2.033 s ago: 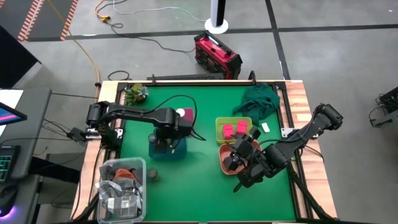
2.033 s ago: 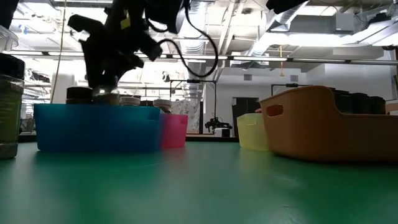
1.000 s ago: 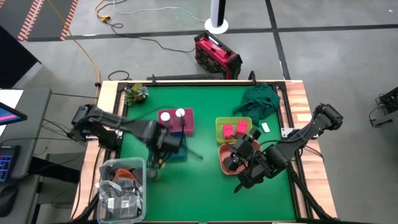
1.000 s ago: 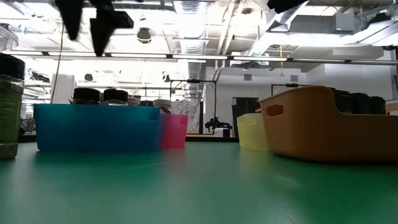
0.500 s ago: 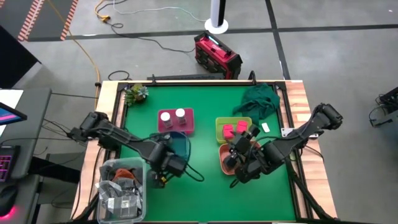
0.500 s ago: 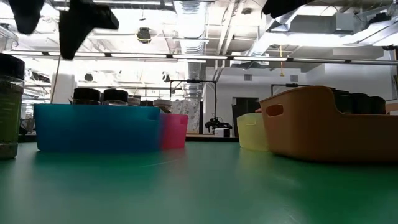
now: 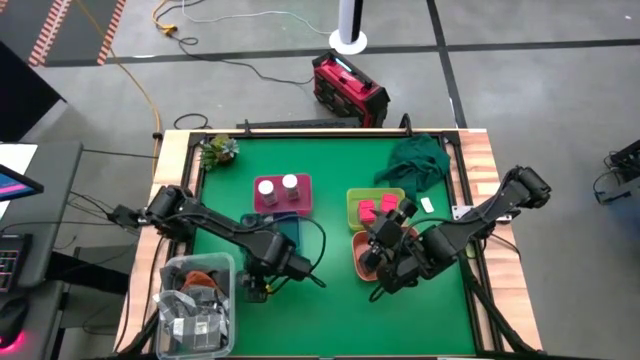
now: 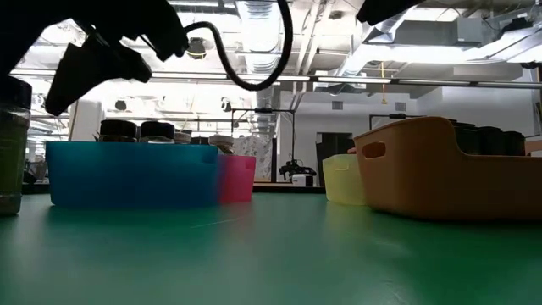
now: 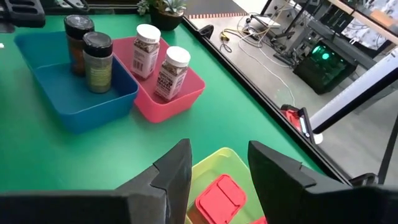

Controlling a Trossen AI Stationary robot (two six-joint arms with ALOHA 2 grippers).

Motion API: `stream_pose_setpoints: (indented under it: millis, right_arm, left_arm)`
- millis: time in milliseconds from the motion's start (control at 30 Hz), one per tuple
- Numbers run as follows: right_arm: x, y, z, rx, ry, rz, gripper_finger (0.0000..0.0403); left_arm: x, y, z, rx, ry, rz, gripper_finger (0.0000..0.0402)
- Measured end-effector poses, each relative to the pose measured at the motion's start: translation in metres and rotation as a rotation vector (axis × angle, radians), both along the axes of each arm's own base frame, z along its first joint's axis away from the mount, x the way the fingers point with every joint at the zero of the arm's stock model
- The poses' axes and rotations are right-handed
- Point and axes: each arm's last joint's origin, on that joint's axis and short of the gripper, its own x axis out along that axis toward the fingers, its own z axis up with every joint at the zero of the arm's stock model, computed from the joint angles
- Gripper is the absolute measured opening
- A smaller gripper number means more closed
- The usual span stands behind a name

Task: Sort spices by type
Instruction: Put the black seasoning bottle into the blue bin

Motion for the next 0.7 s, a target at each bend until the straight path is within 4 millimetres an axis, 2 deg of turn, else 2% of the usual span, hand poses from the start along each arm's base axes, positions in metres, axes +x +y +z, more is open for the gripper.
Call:
stream_pose_setpoints:
  millis: [267,700]
  right_arm:
    - [0.004,-0.007,0.0,-0.014,0.003,-0.022,0.0185]
    - [0.0,-0.001,0.0,-0.034,0.012,0.004,0.0185]
  left_arm:
    - [0.0,-0.002,-0.002,-0.002,0.001,-0.016,0.0264]
    - [0.009,-0.007,-0.045,-0.015,0.182,-0.117,0.0264]
